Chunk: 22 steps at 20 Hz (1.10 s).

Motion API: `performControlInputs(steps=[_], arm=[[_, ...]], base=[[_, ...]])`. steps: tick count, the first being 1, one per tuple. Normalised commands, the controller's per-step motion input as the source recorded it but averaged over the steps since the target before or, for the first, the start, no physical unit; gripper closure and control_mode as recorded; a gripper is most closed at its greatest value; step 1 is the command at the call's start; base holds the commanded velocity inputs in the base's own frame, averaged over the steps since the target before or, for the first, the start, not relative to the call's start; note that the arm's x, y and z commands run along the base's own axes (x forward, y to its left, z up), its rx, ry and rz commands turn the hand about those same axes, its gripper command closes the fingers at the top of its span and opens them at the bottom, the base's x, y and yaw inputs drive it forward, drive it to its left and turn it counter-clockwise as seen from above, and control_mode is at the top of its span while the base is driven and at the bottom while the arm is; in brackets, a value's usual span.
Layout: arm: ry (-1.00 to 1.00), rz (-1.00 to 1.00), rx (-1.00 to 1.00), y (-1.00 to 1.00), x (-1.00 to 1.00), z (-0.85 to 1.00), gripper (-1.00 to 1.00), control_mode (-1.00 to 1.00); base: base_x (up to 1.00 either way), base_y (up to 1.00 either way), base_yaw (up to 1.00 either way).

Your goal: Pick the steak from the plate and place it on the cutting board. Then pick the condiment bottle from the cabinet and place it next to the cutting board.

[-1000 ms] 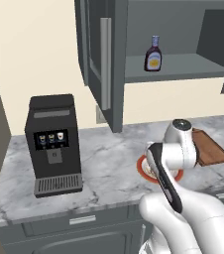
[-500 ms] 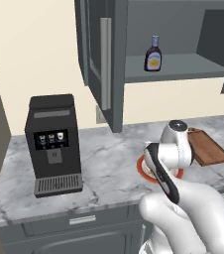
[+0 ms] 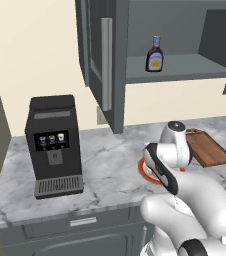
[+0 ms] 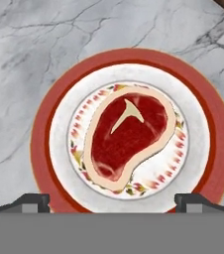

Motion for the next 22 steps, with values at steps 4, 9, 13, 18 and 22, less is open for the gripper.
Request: performControlInputs(steps=[4, 9, 13, 18, 22], arm=[[0.00, 0.00, 0.00, 0.00, 0.00, -0.32, -1.00, -1.00], [0.00, 0.00, 0.00, 0.00, 0.00, -0.33, -1.00, -1.00], [0.00, 0.00, 0.00, 0.00, 0.00, -0.35, -1.00, -1.00], [0.00, 0.00, 0.00, 0.00, 0.00, -0.37, -1.00, -1.00], [0.00, 0.00, 0.00, 0.00, 0.00, -0.36, -1.00, -1.00]], base=[[0.00, 0.00, 0.00], [0.00, 0.00, 0.00], [0.00, 0.00, 0.00], [0.00, 0.00, 0.00], [0.00, 0.00, 0.00]])
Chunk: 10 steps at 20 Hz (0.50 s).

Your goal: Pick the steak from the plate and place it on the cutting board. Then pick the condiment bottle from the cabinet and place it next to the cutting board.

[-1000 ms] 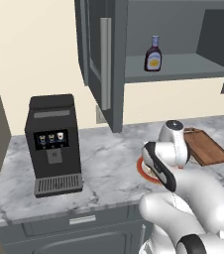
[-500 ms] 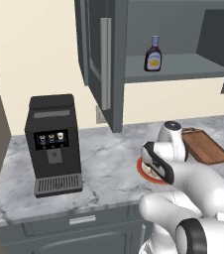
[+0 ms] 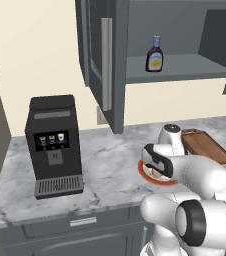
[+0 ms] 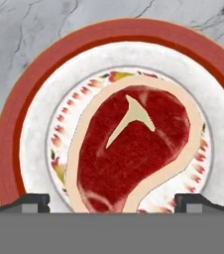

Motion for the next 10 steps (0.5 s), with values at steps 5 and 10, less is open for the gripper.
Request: performControlInputs(steps=[5, 10], arm=[[0.00, 0.00, 0.00, 0.00, 0.00, -0.32, -1.00, -1.00], [0.00, -0.01, 0.00, 0.00, 0.00, -0.31, -1.00, -1.00]], base=[[0.00, 0.00, 0.00], [0.00, 0.00, 0.00]])
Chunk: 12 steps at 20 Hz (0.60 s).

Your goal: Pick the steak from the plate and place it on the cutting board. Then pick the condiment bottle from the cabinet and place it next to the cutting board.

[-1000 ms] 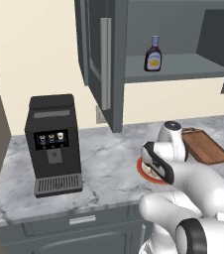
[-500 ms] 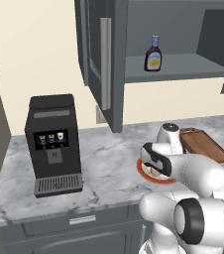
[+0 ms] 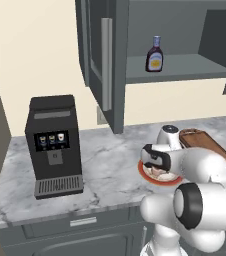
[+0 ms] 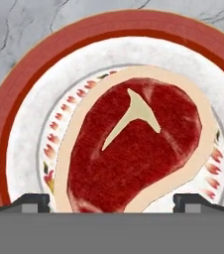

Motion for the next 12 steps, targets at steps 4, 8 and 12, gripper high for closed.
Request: performControlInputs(steps=[4, 8, 12], arm=[[0.00, -0.01, 0.00, 0.00, 0.00, -0.31, -1.00, -1.00], [0.00, -0.02, 0.00, 0.01, 0.00, -0.38, -1.00, -1.00], [0.00, -0.01, 0.00, 0.00, 0.00, -0.12, 1.00, -1.00]], base=[[0.00, 0.00, 0.00], [0.00, 0.00, 0.00], [0.00, 0.00, 0.00]])
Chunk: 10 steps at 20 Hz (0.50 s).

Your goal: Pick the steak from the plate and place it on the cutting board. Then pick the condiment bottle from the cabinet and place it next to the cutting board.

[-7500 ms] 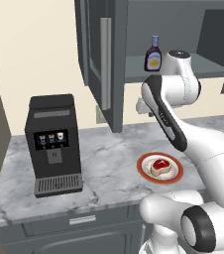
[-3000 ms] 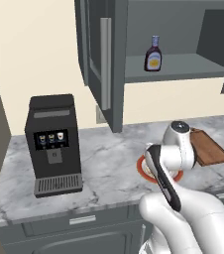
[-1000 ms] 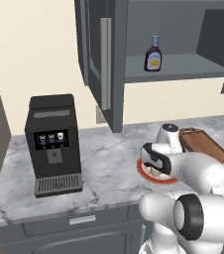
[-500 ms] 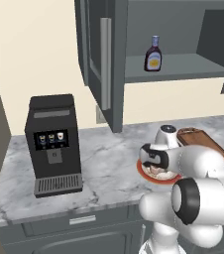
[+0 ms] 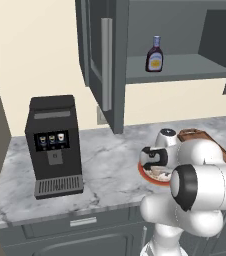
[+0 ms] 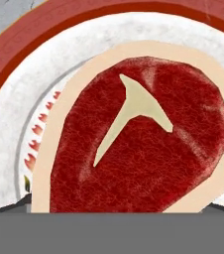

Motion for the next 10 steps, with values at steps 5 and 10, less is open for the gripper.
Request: performControlInputs(steps=[5, 10], arm=[[0.00, 0.00, 0.00, 0.00, 0.00, 0.00, 1.00, -1.00], [0.00, 0.00, 0.00, 0.00, 0.00, 0.00, 1.00, -1.00]], base=[[0.00, 0.00, 0.00], [0.00, 0.00, 0.00]])
